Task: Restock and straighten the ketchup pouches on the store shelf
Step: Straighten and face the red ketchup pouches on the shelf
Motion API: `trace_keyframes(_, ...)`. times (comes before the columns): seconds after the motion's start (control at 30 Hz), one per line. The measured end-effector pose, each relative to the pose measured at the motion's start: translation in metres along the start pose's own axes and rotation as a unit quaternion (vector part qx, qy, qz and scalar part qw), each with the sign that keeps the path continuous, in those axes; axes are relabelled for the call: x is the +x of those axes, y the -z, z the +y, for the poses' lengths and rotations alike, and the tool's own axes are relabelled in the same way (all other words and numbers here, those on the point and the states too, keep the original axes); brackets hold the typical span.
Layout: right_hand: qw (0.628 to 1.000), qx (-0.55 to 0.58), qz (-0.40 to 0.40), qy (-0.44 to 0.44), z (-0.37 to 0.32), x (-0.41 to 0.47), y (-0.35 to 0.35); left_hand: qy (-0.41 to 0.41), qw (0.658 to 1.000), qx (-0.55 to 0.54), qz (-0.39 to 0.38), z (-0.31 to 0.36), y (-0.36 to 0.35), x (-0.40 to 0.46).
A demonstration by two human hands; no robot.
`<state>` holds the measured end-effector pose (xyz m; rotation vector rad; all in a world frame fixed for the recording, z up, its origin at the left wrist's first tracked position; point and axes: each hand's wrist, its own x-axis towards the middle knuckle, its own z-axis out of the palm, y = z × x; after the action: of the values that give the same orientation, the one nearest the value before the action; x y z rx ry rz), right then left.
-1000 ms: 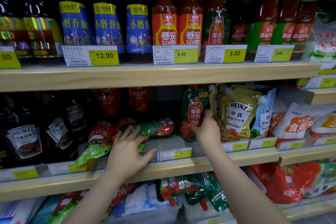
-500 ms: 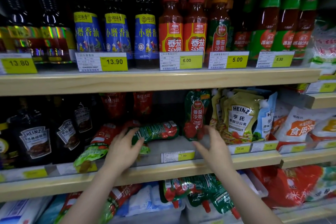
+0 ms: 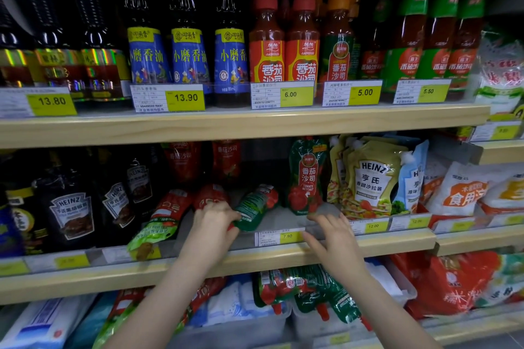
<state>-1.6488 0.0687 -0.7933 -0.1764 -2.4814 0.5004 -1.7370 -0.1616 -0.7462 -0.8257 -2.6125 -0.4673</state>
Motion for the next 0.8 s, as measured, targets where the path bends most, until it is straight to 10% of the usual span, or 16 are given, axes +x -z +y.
trace_keyframes(0.3,0.989,0.096,-0.058,0.099,-0.033,-0.003,-0.006,-0.19,0.963,0.016,0.19,0.04,0.002,-0.029)
trace_keyframes(0.47,0.984,0.158,-0.043,0.073,-0.046,0.006,-0.002,-0.173,0.969,-0.142,0.1,0.029,0.009,-0.029)
trace_keyframes(0.8,0.926,0.374,-0.008,-0.059,-0.065,0.047,0.015,-0.04,0.999,-0.001,-0.003,-0.04,-0.021,-0.021)
